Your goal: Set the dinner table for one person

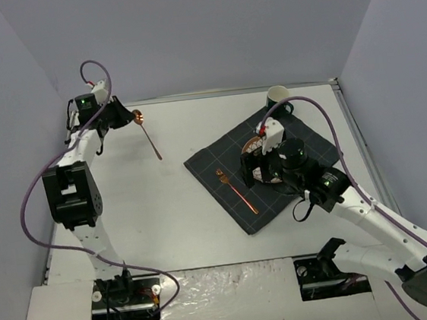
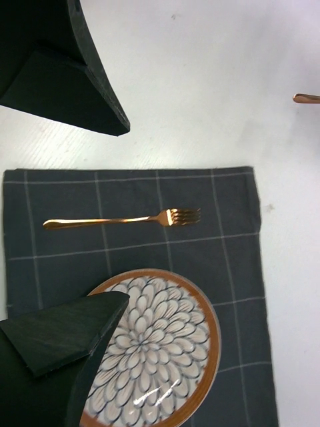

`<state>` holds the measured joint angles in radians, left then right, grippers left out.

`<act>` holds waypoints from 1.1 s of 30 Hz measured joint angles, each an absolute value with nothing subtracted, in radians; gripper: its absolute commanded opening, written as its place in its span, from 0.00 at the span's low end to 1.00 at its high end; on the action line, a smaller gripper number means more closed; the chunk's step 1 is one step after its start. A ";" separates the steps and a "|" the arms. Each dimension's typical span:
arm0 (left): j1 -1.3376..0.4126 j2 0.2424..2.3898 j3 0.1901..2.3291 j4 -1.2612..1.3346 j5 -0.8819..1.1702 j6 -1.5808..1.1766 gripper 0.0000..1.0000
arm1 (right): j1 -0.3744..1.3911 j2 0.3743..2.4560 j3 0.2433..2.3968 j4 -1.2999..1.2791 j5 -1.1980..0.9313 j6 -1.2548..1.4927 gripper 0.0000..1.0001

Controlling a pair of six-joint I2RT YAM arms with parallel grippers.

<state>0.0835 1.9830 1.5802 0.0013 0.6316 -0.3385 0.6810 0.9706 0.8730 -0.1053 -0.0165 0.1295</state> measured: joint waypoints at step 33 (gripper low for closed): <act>-0.538 1.241 1.056 0.132 0.023 -0.498 0.00 | 0.871 1.494 1.279 -0.004 0.036 0.138 0.39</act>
